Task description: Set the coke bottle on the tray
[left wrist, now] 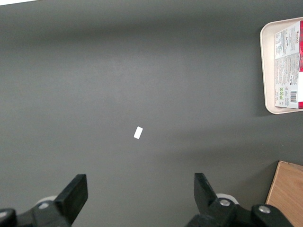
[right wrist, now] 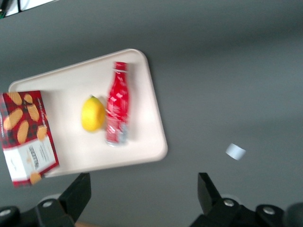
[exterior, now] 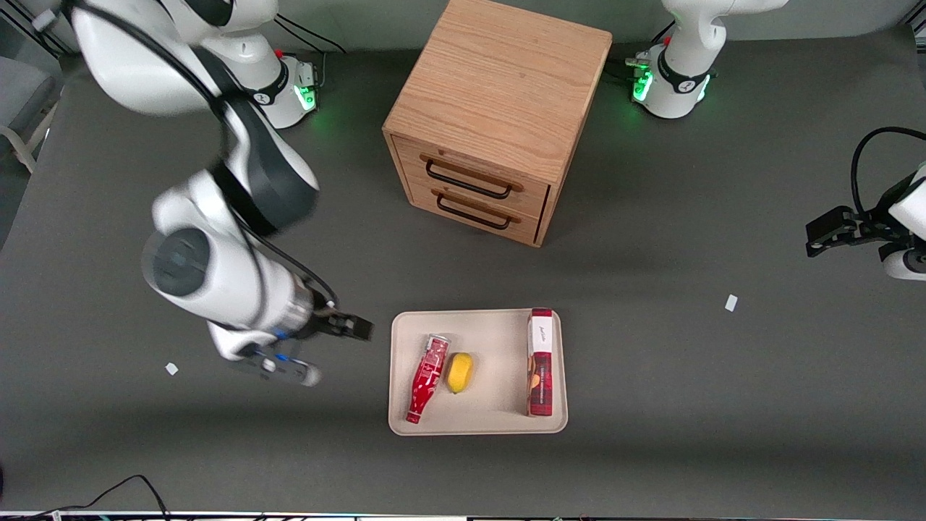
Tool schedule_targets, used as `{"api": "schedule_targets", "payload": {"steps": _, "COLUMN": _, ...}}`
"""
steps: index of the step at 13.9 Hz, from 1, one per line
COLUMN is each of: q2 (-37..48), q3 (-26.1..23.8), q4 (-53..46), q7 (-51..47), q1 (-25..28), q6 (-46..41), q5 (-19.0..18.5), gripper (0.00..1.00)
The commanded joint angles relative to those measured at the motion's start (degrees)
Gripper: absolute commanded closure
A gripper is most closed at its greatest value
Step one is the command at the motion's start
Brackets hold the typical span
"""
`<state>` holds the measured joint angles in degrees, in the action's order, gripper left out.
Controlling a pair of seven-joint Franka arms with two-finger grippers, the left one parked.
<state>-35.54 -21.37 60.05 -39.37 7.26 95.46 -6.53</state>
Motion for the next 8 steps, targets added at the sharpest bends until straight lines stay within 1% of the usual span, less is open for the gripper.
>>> {"api": "schedule_targets", "payload": {"steps": 1, "q2": 10.02, "q3": 1.76, "q4": 3.76, "q7": -0.44, "q1": -3.13, "q6": -9.12, "q5": -0.33, "gripper": 0.0}}
{"api": "schedule_targets", "payload": {"steps": 2, "q2": 12.84, "q3": 3.6, "q4": 3.76, "q7": 0.34, "q1": -3.31, "q6": -13.07, "q5": -0.16, "gripper": 0.0}}
{"api": "schedule_targets", "payload": {"steps": 3, "q2": 15.48, "q3": 5.36, "q4": 3.85, "q7": 3.48, "q1": -3.57, "q6": -16.94, "q5": 0.02, "gripper": 0.0}}
{"api": "schedule_targets", "payload": {"steps": 4, "q2": 18.03, "q3": 6.77, "q4": 4.02, "q7": 7.51, "q1": -4.44, "q6": -20.63, "q5": 1.24, "gripper": 0.0}}
{"api": "schedule_targets", "payload": {"steps": 5, "q2": 20.84, "q3": 8.87, "q4": 5.59, "q7": 9.56, "q1": -4.89, "q6": -22.84, "q5": 2.91, "gripper": 0.0}}
{"api": "schedule_targets", "payload": {"steps": 7, "q2": 29.26, "q3": 14.14, "q4": 15.13, "q7": 11.76, "q1": -4.89, "q6": -21.74, "q5": 6.24, "gripper": 0.0}}
{"api": "schedule_targets", "payload": {"steps": 8, "q2": 33.83, "q3": 16.34, "q4": 21.28, "q7": 14.3, "q1": -4.98, "q6": -19.29, "q5": 7.57, "gripper": 0.0}}
